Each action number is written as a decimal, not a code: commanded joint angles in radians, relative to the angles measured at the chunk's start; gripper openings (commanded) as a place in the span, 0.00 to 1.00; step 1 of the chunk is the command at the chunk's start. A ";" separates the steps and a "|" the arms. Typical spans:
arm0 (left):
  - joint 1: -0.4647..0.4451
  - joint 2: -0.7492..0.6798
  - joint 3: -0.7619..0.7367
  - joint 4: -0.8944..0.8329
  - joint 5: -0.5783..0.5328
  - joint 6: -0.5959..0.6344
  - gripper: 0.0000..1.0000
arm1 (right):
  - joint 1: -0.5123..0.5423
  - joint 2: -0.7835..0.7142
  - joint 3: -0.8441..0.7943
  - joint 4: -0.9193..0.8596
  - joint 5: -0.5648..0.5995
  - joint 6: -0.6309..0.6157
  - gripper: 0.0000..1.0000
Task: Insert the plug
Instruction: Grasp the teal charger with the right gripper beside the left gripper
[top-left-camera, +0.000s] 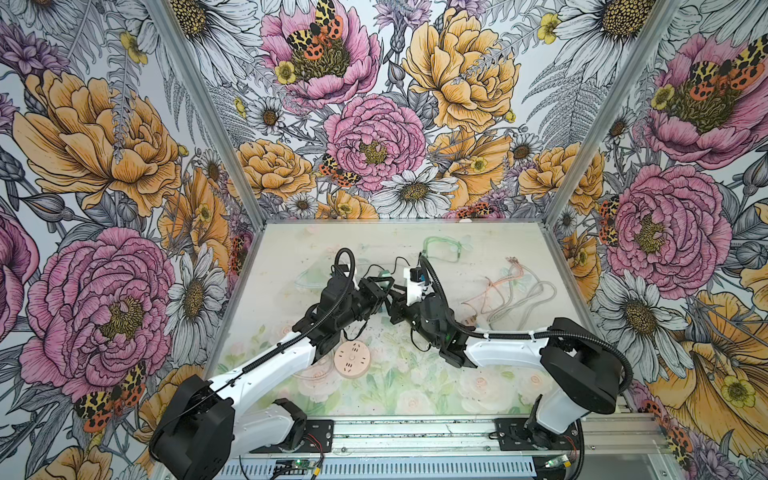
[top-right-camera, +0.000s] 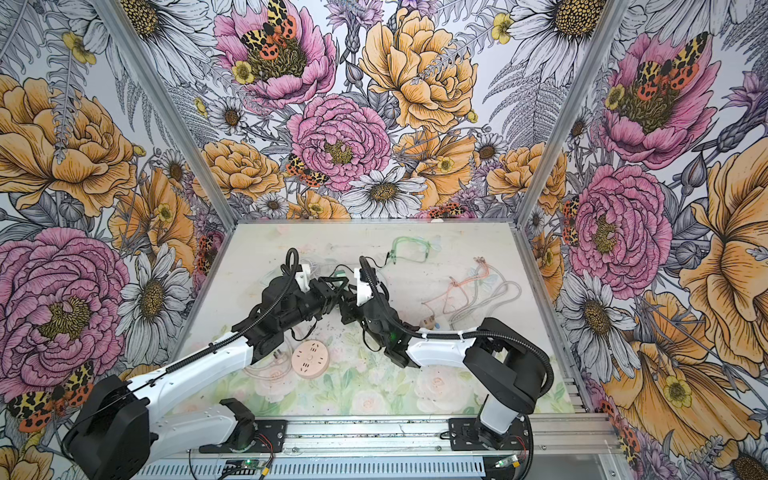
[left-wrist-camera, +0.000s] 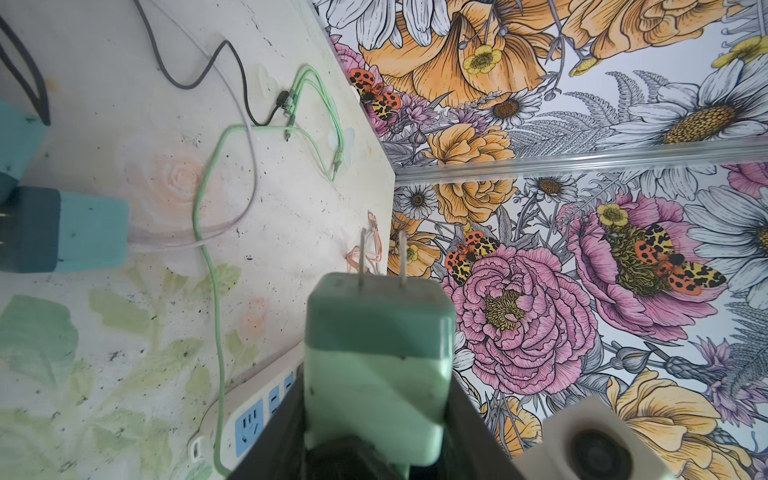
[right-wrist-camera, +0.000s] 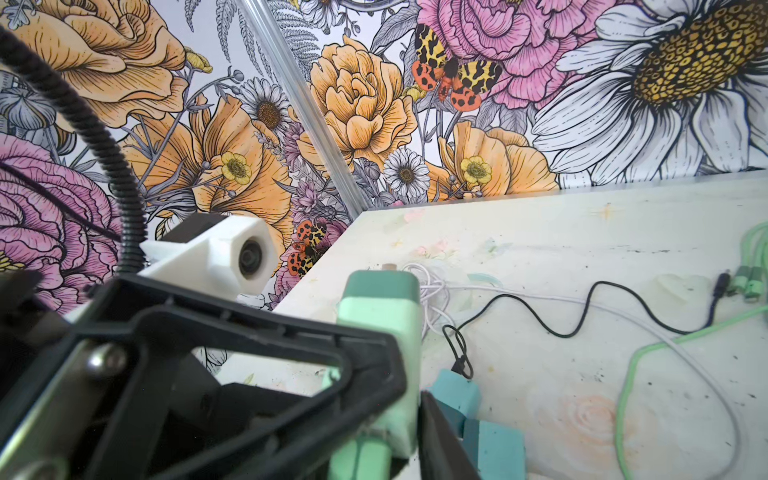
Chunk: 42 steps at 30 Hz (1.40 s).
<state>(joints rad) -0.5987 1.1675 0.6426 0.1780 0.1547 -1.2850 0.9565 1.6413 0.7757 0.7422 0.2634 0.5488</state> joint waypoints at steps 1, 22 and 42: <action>-0.015 0.000 -0.018 0.018 0.033 -0.005 0.27 | -0.010 -0.020 -0.010 0.055 0.056 0.007 0.27; 0.063 -0.145 -0.020 -0.178 -0.003 0.067 0.57 | -0.010 -0.071 -0.032 0.002 -0.022 -0.039 0.11; 0.162 -0.223 0.322 -0.888 0.021 1.002 0.58 | -0.268 -0.306 0.278 -0.994 -0.738 -0.121 0.12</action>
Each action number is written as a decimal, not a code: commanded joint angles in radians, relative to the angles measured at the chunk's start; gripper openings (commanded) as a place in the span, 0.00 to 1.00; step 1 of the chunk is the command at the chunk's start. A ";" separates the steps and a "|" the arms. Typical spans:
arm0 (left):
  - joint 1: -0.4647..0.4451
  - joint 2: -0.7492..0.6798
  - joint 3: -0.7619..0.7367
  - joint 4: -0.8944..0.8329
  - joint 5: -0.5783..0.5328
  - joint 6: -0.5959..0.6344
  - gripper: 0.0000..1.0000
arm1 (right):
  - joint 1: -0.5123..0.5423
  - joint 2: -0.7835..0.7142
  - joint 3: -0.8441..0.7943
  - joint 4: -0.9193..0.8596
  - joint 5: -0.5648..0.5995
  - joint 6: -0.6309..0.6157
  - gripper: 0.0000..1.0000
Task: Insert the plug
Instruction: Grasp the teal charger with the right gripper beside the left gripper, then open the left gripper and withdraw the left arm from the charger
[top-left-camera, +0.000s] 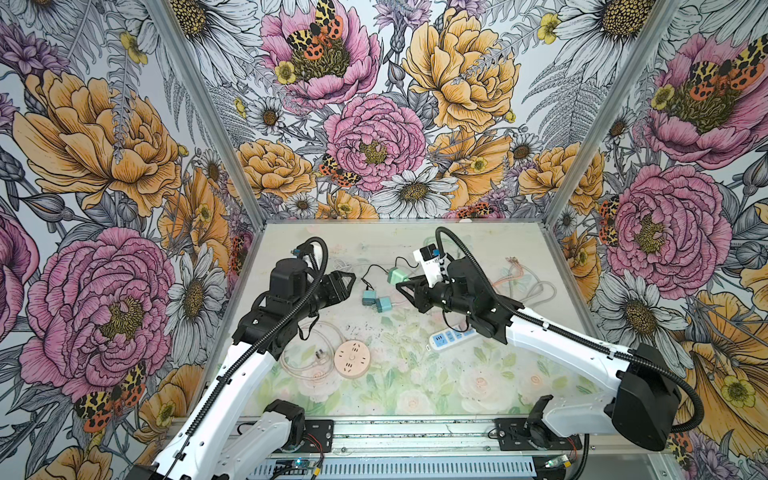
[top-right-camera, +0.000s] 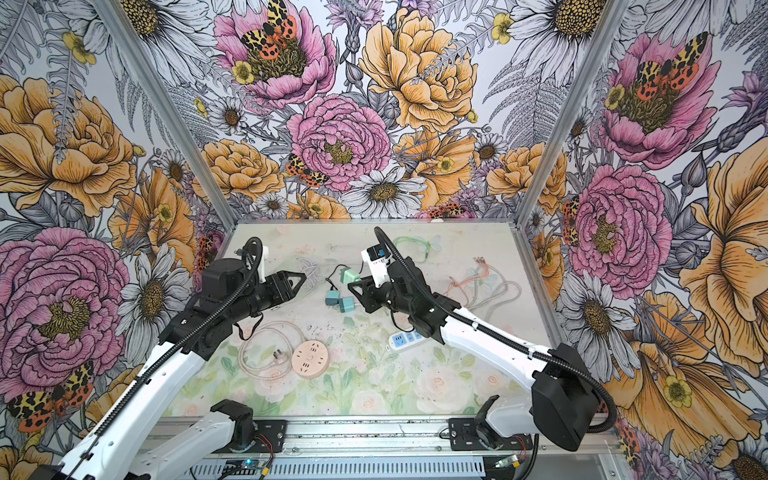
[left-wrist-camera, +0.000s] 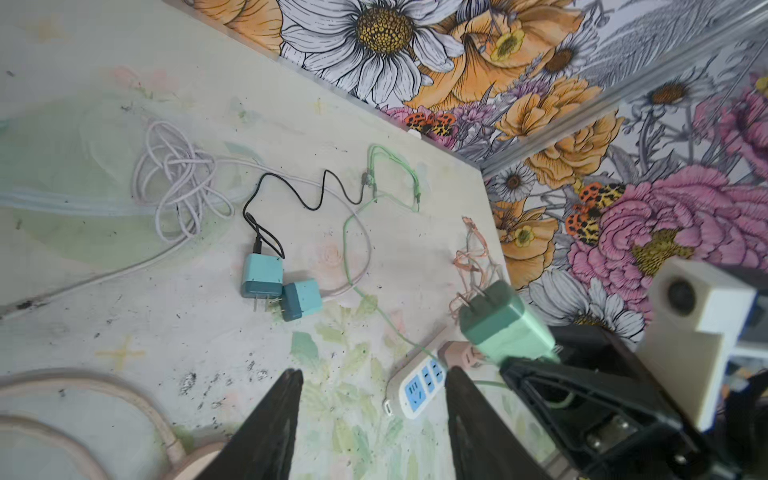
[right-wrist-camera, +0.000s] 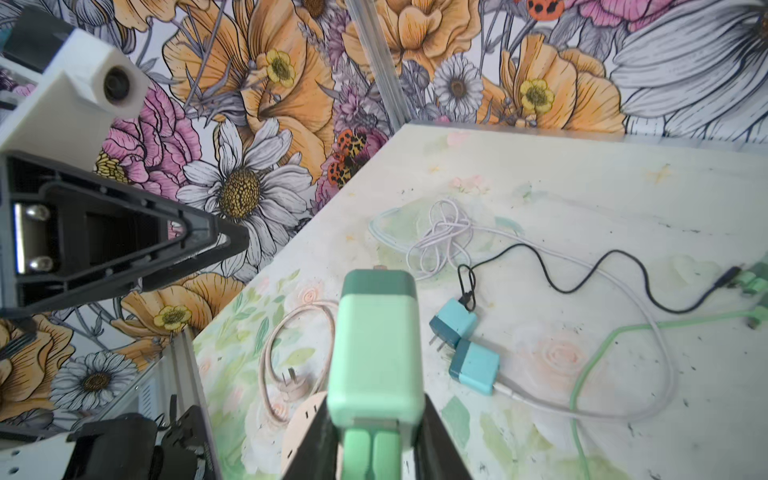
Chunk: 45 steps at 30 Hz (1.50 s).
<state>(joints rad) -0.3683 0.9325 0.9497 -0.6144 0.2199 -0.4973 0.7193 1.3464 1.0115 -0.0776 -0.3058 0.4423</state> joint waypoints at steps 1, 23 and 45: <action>-0.122 0.011 0.020 -0.099 -0.103 0.267 0.58 | -0.052 -0.011 0.048 -0.185 -0.221 -0.002 0.12; -0.596 0.176 0.061 -0.012 -0.486 0.923 0.60 | -0.176 -0.063 0.023 -0.368 -0.477 0.100 0.07; -0.566 0.322 0.167 0.067 -0.260 1.123 0.60 | -0.142 -0.076 -0.001 -0.378 -0.510 0.107 0.04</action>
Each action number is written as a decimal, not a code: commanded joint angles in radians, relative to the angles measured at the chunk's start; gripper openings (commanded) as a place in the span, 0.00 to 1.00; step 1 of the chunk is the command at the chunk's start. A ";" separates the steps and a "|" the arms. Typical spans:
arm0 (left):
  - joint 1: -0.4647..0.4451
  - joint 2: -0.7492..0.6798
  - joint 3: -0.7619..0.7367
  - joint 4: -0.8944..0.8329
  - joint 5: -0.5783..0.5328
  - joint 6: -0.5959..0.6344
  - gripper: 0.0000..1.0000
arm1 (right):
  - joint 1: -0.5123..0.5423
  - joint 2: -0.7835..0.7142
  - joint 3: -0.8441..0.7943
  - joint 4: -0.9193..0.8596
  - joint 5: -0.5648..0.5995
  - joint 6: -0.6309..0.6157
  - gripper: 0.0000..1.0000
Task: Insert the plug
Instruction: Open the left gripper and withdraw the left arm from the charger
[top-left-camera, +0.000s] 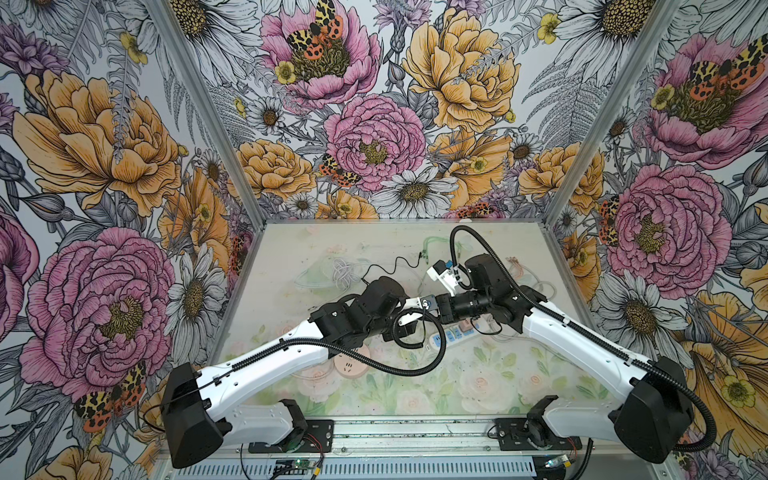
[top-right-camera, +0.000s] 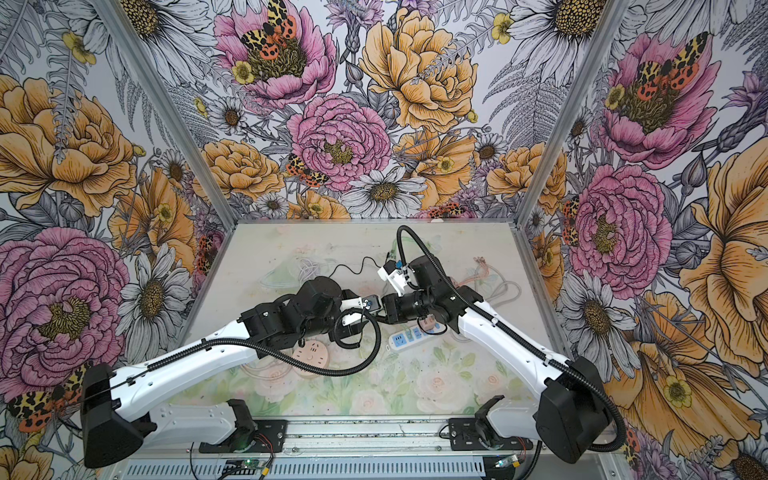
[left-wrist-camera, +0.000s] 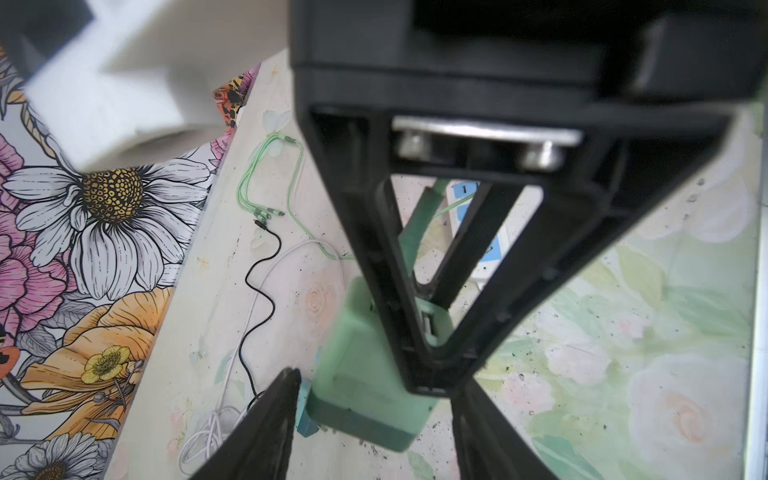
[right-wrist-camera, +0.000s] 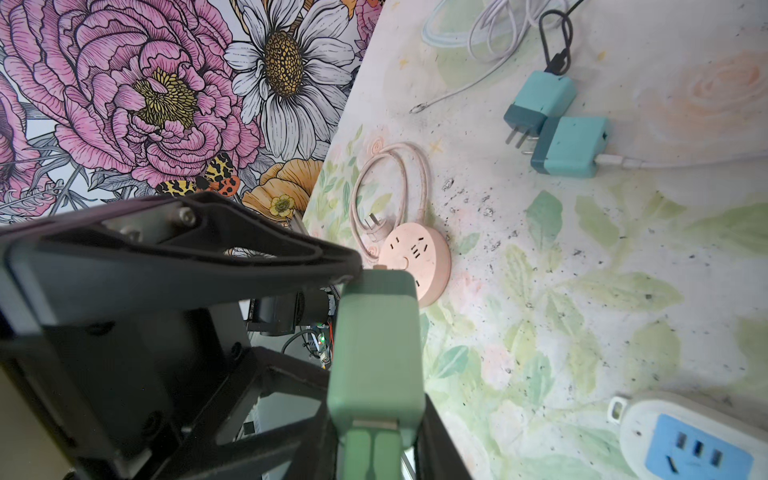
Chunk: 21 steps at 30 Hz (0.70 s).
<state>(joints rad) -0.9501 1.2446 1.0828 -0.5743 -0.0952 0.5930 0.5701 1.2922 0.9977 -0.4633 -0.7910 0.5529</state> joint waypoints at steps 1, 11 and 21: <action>0.017 0.014 0.037 0.025 0.059 0.035 0.60 | 0.009 -0.021 0.014 0.006 -0.026 -0.004 0.04; 0.064 0.021 0.035 0.011 0.139 0.032 0.44 | 0.008 -0.033 0.022 0.002 -0.021 -0.003 0.04; 0.079 -0.015 0.017 0.011 0.151 -0.021 0.33 | 0.008 0.001 0.050 0.003 0.006 0.009 0.39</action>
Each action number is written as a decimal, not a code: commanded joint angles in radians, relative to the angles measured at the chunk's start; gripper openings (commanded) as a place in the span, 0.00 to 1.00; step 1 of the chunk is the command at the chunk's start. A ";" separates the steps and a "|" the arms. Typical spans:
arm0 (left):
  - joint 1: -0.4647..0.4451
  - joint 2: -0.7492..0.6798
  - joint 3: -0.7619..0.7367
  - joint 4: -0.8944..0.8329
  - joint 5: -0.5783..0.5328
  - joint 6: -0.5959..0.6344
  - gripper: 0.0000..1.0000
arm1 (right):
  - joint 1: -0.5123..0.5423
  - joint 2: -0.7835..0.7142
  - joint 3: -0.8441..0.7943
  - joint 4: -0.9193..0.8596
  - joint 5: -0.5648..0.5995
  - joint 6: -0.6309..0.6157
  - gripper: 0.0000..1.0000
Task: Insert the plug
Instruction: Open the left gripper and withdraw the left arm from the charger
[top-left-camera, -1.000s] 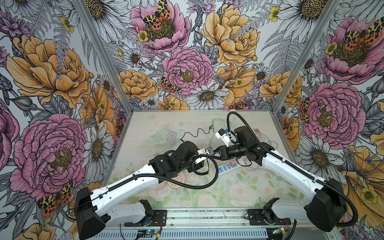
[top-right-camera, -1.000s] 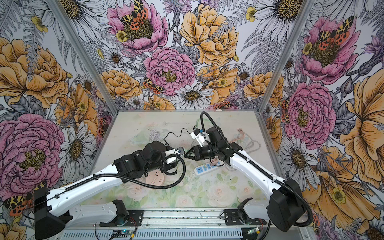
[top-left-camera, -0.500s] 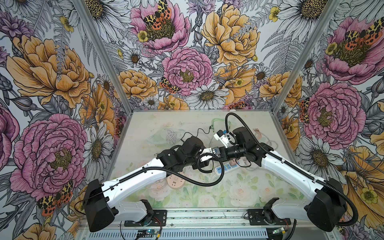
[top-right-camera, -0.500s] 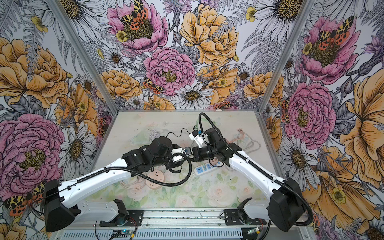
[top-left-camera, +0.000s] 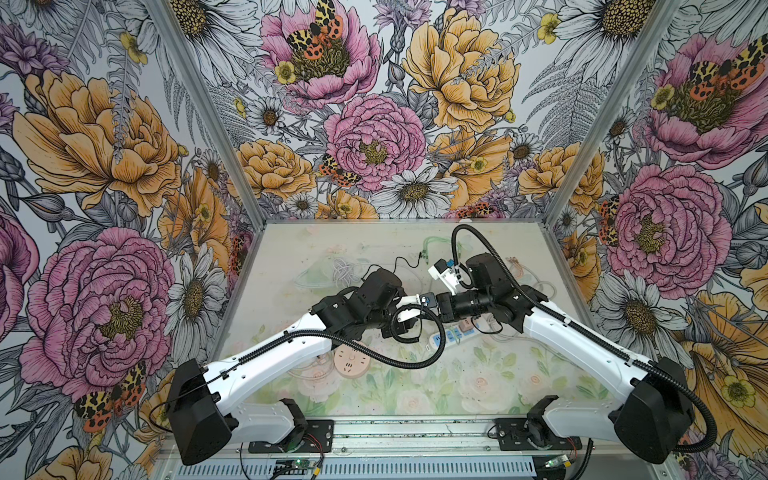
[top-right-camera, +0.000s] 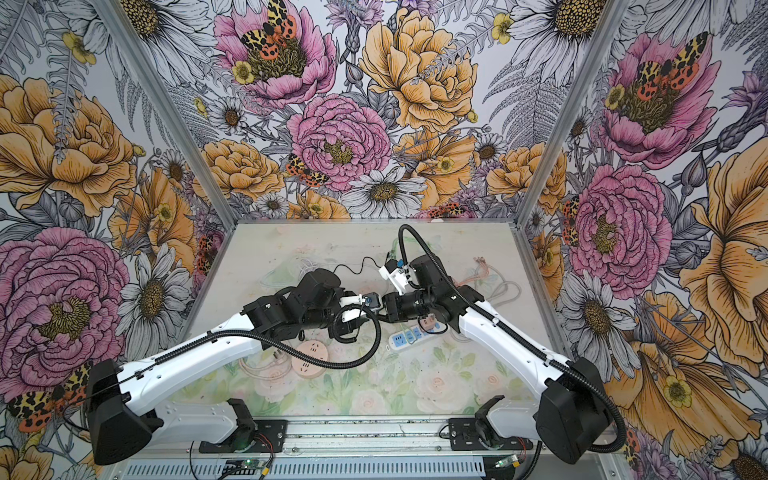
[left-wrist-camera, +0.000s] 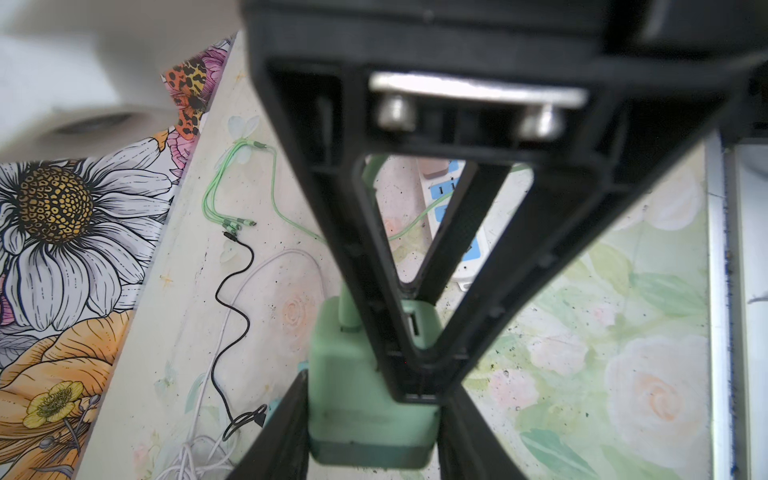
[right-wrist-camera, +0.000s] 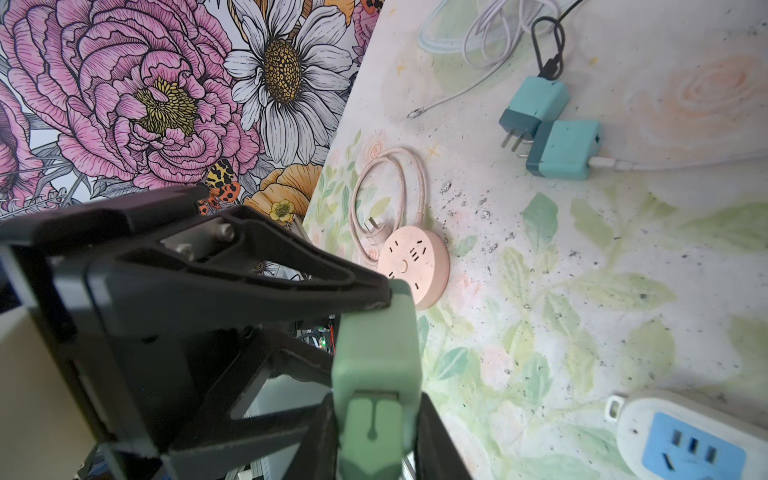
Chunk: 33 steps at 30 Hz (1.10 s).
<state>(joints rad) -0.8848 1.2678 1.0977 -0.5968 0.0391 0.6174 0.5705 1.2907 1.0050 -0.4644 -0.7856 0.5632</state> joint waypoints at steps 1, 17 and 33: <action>0.016 -0.041 -0.001 0.034 0.014 -0.056 0.33 | 0.008 0.000 0.045 0.004 0.007 -0.002 0.43; 0.014 -0.101 -0.051 0.076 0.056 -0.122 0.34 | 0.031 0.073 0.092 0.004 0.009 -0.016 0.47; 0.008 -0.097 -0.059 0.115 0.071 -0.149 0.36 | 0.040 0.085 0.090 0.003 0.037 -0.026 0.27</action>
<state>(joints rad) -0.8738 1.1965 1.0401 -0.5663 0.0616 0.4957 0.6079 1.3621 1.0729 -0.4652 -0.7753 0.5602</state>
